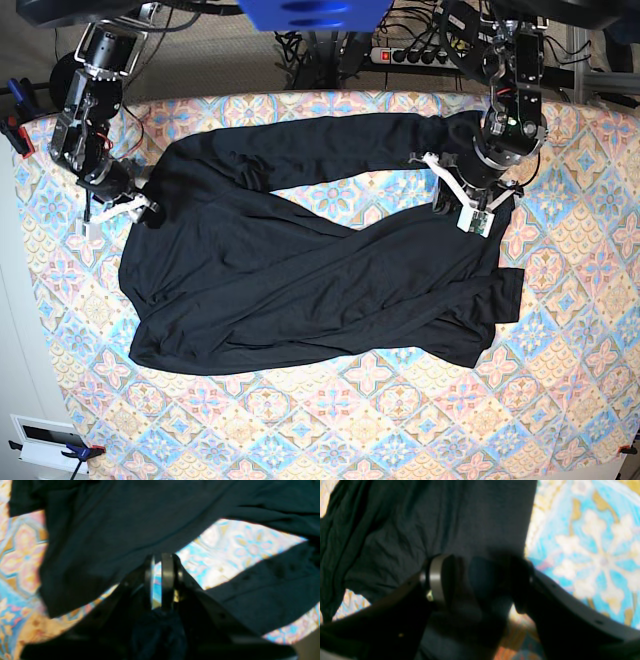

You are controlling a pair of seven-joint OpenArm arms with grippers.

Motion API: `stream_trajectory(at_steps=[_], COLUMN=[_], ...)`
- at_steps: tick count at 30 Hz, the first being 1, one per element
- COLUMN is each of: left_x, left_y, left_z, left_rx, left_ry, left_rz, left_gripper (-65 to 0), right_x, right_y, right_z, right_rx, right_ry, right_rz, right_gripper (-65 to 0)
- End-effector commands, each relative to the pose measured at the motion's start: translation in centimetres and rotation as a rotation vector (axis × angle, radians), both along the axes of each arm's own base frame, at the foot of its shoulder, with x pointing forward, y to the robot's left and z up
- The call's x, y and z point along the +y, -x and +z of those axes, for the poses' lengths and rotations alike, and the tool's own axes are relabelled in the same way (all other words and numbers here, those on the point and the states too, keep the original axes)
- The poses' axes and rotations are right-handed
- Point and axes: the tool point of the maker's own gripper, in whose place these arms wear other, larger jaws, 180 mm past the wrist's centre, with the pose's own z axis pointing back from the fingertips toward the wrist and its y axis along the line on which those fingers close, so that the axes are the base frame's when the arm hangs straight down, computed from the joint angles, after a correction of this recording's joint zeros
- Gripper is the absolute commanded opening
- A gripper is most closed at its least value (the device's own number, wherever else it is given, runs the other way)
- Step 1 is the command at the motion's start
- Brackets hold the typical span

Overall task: Layout the t-shirt on the table in an organized manner, then fold the t-shirt properly
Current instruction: 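Grasp the shirt shoulder edge with both grippers, then pull the shoulder edge with the left gripper away from the right gripper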

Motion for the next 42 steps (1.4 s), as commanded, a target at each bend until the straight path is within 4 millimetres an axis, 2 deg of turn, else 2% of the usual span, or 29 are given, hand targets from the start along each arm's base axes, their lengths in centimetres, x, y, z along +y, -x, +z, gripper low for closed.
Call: stream_trajectory(at_steps=[1,6,9,12,23,26,29,34,42], left_x=[0.2,0.2,0.0,-0.1,0.1,0.1,0.1,0.1,0.1], left_y=[-0.7,-0.4,-0.4,-0.4,0.3,0.3,0.4,0.6,0.9], left_z=[1.1,0.9,0.9,0.9,0.4,0.3,0.3,0.1,0.0], left_rx=[-0.046,-0.037,-0.038,-0.037,-0.017,-0.015,-0.014,-0.008,0.000], left_ry=[-0.001,-0.004,0.003,0.007,0.001,0.001,0.001,0.001,0.005], left_rz=[0.002,0.002,0.000,-0.002,0.004,0.004,0.004,0.004,0.006], left_gripper=[-58.7,-58.5,-58.4,-58.4,-58.4,-58.4,-58.4,-58.4,-58.4], right_x=[-0.5,-1.1,-3.0,-3.9,-3.6,-3.2,-0.9,1.5,3.9], right_y=[-0.8,-0.6,-0.2,-0.1,2.8,3.5,4.1,4.2,4.2], right_z=[1.0,1.1,1.6,1.9,-0.2,-0.8,-1.8,-2.5,-3.2], right_rx=[-0.035,-0.038,-0.047,-0.057,0.016,0.036,0.057,0.071,0.081], right_ry=[0.014,0.018,0.021,0.024,0.024,0.014,-0.010,-0.047,-0.082], right_rz=[0.001,-0.017,-0.073,-0.101,-0.094,-0.089,-0.049,-0.015,0.020], right_gripper=[-30.6,-30.6,-30.6,-30.6,-30.6,-30.6,-30.6,-30.6,-31.3])
